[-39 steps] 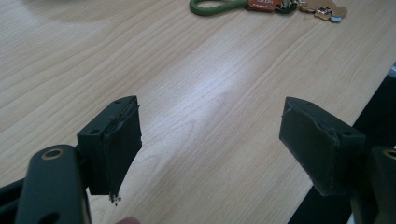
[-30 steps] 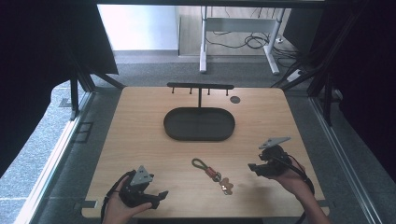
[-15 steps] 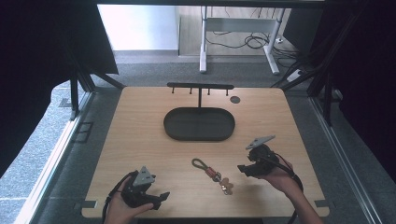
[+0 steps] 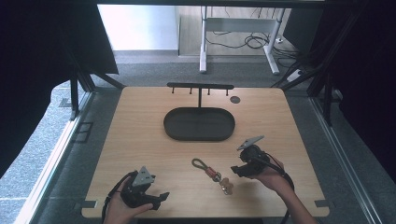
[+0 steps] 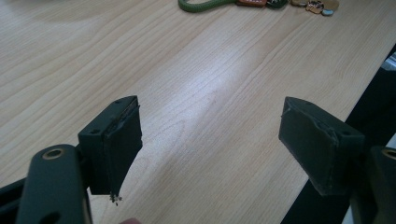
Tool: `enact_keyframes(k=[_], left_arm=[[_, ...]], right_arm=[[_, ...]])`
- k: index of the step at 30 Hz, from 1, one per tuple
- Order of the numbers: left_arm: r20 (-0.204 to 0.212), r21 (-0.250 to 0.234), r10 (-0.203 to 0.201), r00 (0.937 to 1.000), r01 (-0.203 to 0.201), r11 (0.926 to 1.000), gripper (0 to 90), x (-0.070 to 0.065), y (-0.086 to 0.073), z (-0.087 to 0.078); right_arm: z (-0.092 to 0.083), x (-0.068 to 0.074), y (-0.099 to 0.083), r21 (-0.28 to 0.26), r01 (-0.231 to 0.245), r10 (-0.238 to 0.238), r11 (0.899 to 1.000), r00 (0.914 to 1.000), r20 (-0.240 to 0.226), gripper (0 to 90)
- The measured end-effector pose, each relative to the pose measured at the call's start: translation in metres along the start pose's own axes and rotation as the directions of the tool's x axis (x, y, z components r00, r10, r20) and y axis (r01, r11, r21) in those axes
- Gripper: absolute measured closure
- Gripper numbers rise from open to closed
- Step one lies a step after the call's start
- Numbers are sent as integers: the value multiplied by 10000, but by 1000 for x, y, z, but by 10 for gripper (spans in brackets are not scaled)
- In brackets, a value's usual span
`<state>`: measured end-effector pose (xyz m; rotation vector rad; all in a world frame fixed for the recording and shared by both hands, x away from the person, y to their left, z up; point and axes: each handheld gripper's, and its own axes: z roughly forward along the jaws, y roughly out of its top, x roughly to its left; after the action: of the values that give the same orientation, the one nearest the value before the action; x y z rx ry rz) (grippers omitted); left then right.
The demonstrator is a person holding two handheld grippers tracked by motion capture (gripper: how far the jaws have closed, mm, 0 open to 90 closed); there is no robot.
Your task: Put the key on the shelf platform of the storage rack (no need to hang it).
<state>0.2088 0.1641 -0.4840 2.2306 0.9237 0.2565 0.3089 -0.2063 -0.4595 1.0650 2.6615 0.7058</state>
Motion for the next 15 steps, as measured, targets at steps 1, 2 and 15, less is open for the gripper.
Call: enact_keyframes(k=[1,2,15], left_arm=[[-36,-76,-41,10000,40,10000,218,0,0,-1],[-39,-80,-37,10000,36,10000,218,0,0,-1],[16,-14,80,10000,-80,10000,217,-2,1,0]], right_arm=[[2,3,2,28,61,-61,10000,10000,6,429],[3,4,3,51,133,-133,9999,9999,-9,430],[20,22,14,391,615,-604,9973,9978,-291,433]])
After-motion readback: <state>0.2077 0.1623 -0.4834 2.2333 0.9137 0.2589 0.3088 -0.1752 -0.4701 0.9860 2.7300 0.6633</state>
